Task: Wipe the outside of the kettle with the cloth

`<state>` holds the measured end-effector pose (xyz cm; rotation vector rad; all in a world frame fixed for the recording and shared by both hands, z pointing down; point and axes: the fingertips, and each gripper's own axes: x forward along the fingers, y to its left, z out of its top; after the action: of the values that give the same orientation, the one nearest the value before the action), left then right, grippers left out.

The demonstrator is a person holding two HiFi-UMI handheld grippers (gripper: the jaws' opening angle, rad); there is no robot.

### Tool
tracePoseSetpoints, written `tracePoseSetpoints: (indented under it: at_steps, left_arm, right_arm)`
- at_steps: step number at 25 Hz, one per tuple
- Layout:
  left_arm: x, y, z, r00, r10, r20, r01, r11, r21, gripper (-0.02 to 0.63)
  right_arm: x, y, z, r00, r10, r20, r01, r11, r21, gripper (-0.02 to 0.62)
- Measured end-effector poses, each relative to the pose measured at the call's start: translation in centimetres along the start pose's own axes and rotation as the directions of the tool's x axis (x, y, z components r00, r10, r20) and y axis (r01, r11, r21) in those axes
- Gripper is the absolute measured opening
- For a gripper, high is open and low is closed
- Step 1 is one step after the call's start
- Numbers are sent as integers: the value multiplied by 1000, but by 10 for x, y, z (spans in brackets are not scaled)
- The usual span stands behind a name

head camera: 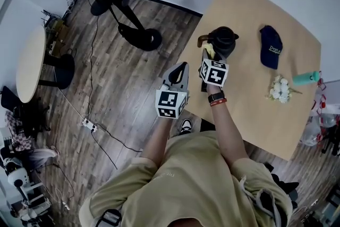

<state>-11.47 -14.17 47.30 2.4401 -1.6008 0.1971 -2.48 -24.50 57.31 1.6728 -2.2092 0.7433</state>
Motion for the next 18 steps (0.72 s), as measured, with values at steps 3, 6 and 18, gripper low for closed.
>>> tracePoseSetpoints:
  at_steps: [3, 6, 18]
  left_arm:
    - [3, -1, -4, 1000, -7, -10, 7, 1000, -8, 21]
    - [5, -2, -7, 1000, -16, -16, 15, 1000, -14, 21]
    - [10, -1, -11, 999, -18, -28, 17, 1000, -26, 21]
  right_arm:
    - [5, -2, 1, 1000, -21, 10, 22, 1000, -19, 137]
    - [9, -3, 4, 999, -38, 27, 39, 998, -46, 137]
    - [22, -1, 6, 997, -80, 2, 80, 995, -59, 132]
